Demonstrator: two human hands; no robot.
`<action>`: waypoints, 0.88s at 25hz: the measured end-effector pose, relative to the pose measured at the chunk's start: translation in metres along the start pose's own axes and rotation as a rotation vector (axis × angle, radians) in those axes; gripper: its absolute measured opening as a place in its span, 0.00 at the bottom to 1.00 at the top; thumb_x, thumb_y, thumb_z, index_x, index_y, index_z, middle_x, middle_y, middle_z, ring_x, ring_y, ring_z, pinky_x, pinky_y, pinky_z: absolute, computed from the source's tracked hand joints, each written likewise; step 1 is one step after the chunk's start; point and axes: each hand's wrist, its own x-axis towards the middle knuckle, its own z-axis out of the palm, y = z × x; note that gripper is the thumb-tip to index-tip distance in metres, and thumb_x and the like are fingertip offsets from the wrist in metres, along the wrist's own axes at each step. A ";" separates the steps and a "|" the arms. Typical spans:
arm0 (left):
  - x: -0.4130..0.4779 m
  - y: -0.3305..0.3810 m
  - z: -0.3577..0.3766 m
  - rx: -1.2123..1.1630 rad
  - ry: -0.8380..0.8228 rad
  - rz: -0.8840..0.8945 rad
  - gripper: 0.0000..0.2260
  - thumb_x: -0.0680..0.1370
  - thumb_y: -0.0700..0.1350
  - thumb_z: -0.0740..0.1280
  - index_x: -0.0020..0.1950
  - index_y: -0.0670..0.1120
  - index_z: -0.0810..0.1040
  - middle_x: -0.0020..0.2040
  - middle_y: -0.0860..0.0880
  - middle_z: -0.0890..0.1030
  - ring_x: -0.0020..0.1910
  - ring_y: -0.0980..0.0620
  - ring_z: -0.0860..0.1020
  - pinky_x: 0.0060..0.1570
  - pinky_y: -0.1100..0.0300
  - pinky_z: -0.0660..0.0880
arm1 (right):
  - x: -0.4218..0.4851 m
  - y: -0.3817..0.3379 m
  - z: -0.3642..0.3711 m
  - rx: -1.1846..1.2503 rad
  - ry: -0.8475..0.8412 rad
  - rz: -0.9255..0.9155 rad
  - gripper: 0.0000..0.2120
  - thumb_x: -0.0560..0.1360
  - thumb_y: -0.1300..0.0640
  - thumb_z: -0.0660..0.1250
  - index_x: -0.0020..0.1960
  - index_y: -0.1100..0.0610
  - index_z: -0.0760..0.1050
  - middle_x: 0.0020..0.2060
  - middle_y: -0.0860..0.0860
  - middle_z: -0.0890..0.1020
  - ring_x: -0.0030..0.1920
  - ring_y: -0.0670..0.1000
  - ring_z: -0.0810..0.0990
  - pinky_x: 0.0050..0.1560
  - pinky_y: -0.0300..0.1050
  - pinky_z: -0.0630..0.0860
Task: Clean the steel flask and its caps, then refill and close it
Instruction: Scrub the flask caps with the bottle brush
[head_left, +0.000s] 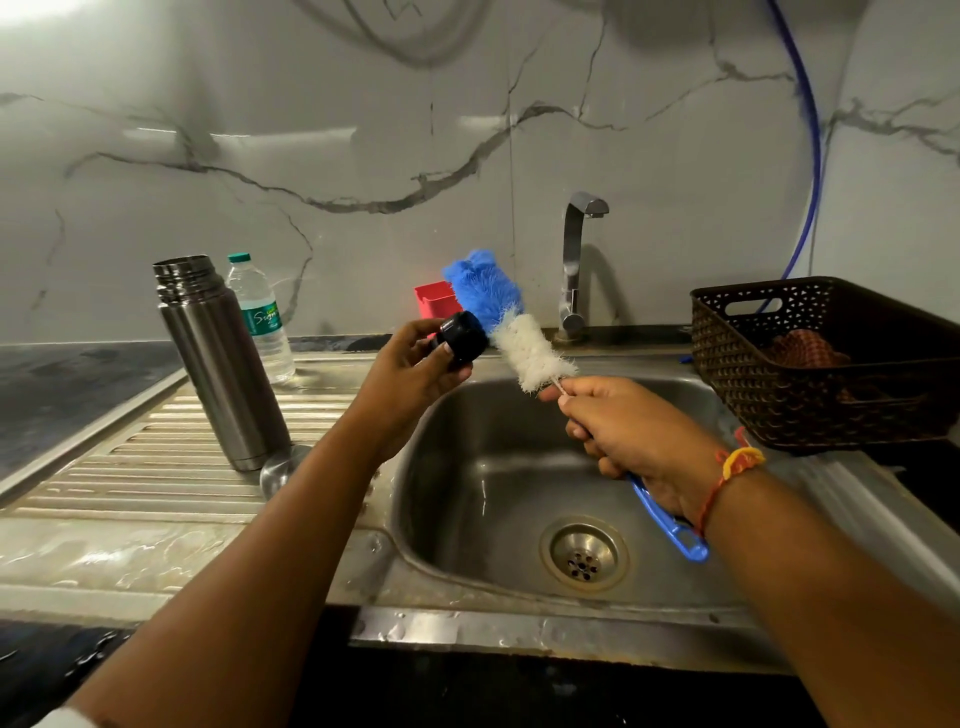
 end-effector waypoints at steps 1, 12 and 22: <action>0.001 -0.001 -0.002 -0.004 -0.004 -0.008 0.15 0.82 0.36 0.64 0.68 0.44 0.74 0.64 0.40 0.79 0.61 0.43 0.82 0.58 0.52 0.81 | 0.000 0.000 0.000 -0.022 -0.011 0.001 0.12 0.83 0.56 0.57 0.59 0.50 0.77 0.32 0.50 0.71 0.26 0.44 0.63 0.24 0.38 0.60; 0.007 -0.008 -0.016 0.125 -0.114 -0.011 0.12 0.81 0.32 0.66 0.62 0.43 0.75 0.62 0.40 0.80 0.60 0.40 0.82 0.58 0.48 0.81 | -0.003 -0.004 -0.015 -0.236 -0.090 -0.019 0.12 0.82 0.54 0.58 0.58 0.47 0.79 0.35 0.50 0.73 0.27 0.45 0.65 0.24 0.38 0.62; 0.013 -0.010 -0.019 0.559 0.345 0.167 0.17 0.77 0.37 0.73 0.64 0.48 0.78 0.59 0.45 0.82 0.57 0.46 0.81 0.53 0.52 0.81 | -0.001 -0.008 -0.009 -0.341 0.065 -0.099 0.13 0.81 0.56 0.57 0.44 0.49 0.78 0.34 0.48 0.73 0.34 0.46 0.69 0.34 0.40 0.65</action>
